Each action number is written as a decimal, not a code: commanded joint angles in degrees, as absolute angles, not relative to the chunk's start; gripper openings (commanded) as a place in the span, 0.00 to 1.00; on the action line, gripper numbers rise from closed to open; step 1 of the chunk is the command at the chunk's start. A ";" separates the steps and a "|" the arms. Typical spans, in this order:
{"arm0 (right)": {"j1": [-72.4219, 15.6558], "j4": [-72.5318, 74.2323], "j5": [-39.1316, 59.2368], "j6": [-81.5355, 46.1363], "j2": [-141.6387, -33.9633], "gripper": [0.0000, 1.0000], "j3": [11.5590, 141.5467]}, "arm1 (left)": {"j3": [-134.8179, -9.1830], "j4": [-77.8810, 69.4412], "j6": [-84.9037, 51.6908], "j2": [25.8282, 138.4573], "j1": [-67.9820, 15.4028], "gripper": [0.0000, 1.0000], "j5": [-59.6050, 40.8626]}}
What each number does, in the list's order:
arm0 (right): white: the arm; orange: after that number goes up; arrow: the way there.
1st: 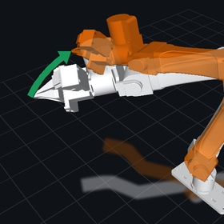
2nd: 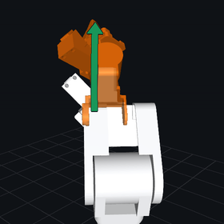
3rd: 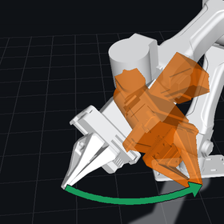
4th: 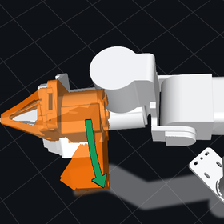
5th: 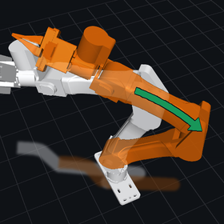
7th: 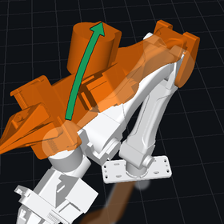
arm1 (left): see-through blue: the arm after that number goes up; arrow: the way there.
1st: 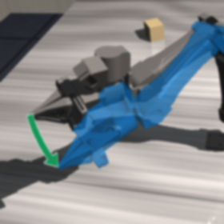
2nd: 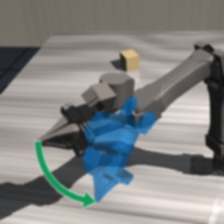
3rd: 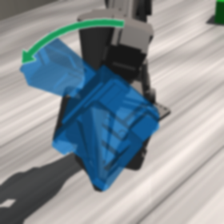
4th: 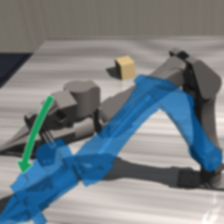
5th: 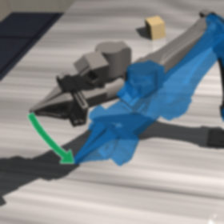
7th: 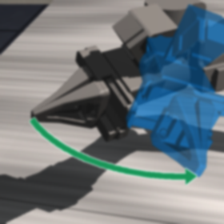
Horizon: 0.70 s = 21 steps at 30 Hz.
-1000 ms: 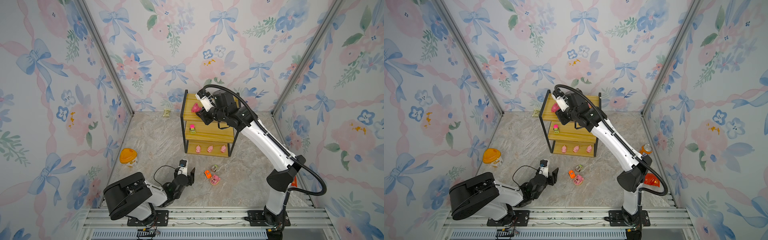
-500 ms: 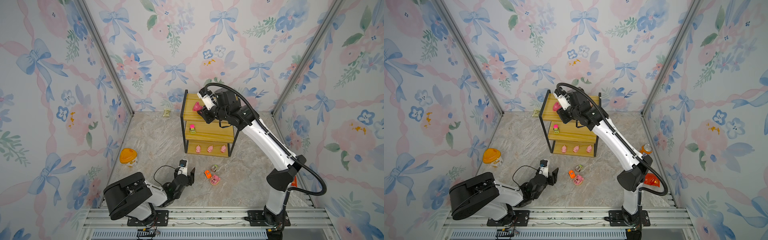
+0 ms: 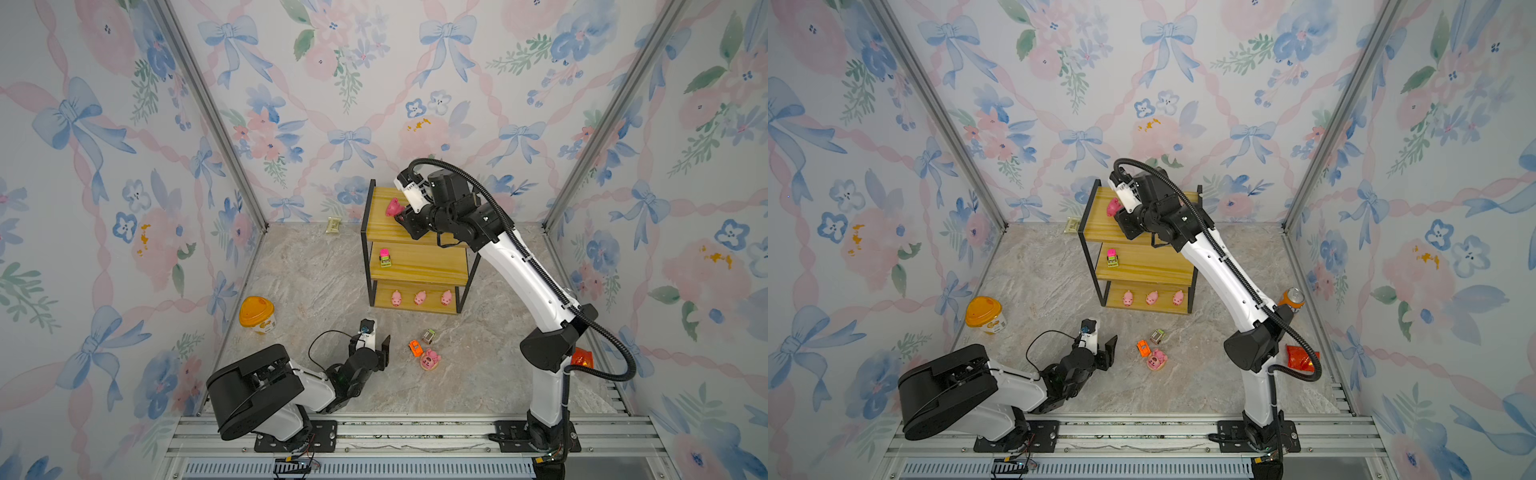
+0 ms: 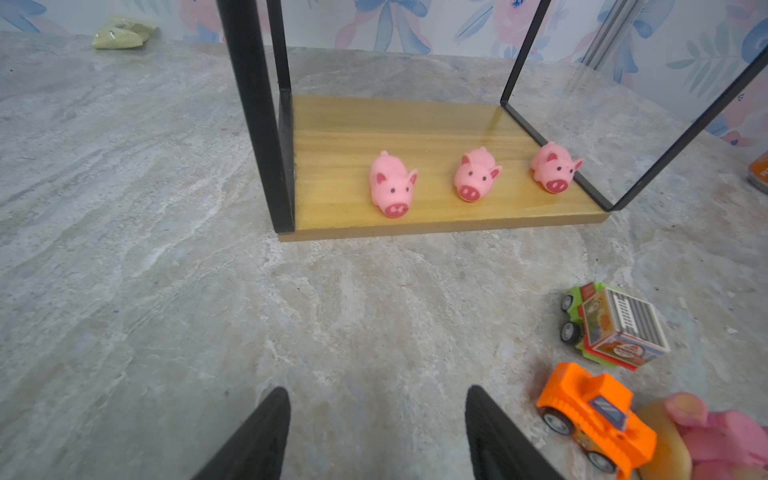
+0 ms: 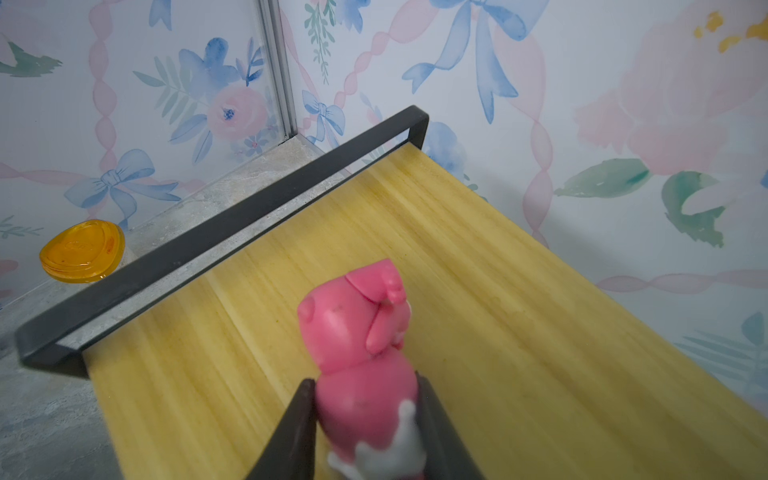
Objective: Place and organize the plastic toys onto the shelf
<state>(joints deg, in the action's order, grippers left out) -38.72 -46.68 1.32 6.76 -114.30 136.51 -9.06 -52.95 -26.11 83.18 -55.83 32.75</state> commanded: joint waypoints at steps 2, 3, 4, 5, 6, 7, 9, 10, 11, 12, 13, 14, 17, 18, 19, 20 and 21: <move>-38.41 -47.57 1.81 7.92 -114.63 0.26 138.85 | -9.99 -51.28 -25.84 82.19 -55.44 0.68 33.88; -38.41 -47.47 1.88 7.92 -114.46 0.26 138.75 | -10.00 -51.33 -25.79 82.21 -55.37 0.68 34.01; -38.41 -47.33 1.85 7.87 -114.27 0.26 138.77 | -10.01 -51.25 -25.78 82.12 -55.42 0.68 34.10; -38.41 -47.11 2.10 7.82 -113.98 0.26 138.59 | -9.97 -51.16 -25.81 82.09 -55.38 0.68 33.95; -38.41 -46.66 2.12 7.82 -113.62 0.26 138.10 | -9.98 -51.07 -25.83 82.08 -55.40 0.68 33.93; -38.44 -46.29 1.95 7.82 -113.35 0.26 137.85 | -10.02 -51.00 -25.80 82.03 -55.37 0.68 33.93; -38.49 -46.23 2.05 7.73 -112.86 0.26 137.98 | -10.26 -50.72 -25.67 82.02 -55.44 0.68 33.93; -38.49 -46.23 2.09 7.73 -112.53 0.26 137.99 | -10.35 -50.60 -25.66 81.99 -55.42 0.68 33.93; -38.46 -46.23 2.00 7.89 -112.29 0.26 137.98 | -10.45 -50.62 -25.60 81.95 -55.38 0.68 33.93; -38.40 -46.32 1.79 8.06 -112.00 0.26 137.99 | -10.64 -50.54 -25.38 82.00 -55.40 0.68 33.76; -38.41 -46.41 1.65 8.15 -111.79 0.26 137.99 | -10.80 -50.41 -25.20 81.98 -55.43 0.68 33.60; -38.32 -46.40 1.61 8.26 -111.68 0.26 137.99 | -11.05 -50.21 -24.99 82.08 -55.43 0.68 33.49; -38.01 -46.66 1.63 8.26 -111.60 0.26 138.34 | -11.43 -49.92 -24.94 82.07 -55.38 0.68 33.22; -37.86 -46.76 1.60 8.32 -111.62 0.26 138.48 | -11.43 -49.92 -25.03 82.09 -55.38 0.68 33.22; -37.80 -46.87 1.65 8.39 -111.67 0.25 138.68 | -11.41 -49.92 -25.20 82.24 -55.43 0.68 33.31; -37.71 -47.10 1.64 8.35 -111.62 0.25 138.77 | -11.42 -49.90 -25.35 82.38 -55.39 0.68 33.31; -37.71 -47.28 1.61 8.44 -111.62 0.25 138.92 | -11.38 -49.88 -25.40 82.59 -55.45 0.68 33.22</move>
